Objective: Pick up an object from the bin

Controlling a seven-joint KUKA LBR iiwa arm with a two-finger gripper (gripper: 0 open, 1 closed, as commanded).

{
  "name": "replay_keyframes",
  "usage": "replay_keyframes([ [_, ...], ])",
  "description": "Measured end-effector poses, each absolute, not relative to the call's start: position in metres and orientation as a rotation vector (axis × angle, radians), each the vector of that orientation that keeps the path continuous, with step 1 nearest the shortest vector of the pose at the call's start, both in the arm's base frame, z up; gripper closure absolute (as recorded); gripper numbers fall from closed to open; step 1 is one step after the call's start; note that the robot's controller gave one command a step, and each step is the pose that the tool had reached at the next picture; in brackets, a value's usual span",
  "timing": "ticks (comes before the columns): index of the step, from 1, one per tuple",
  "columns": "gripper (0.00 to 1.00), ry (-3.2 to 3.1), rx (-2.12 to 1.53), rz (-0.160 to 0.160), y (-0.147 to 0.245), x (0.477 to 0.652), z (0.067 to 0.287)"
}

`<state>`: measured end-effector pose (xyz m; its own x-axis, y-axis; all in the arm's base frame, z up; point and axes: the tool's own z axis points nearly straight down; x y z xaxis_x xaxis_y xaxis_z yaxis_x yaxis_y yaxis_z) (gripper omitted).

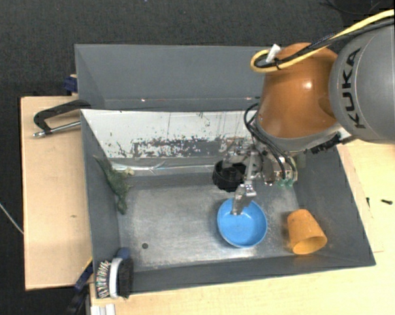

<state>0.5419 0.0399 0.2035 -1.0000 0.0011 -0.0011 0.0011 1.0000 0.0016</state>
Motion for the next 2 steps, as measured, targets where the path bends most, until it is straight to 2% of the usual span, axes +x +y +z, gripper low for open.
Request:
replay_keyframes([
  [1, 0.00, 3.145, -0.142, 0.000, 0.012, 0.519, 0.107],
  [2, 0.00, 3.126, 0.000, 0.006, -0.014, 0.539, 0.076],
])
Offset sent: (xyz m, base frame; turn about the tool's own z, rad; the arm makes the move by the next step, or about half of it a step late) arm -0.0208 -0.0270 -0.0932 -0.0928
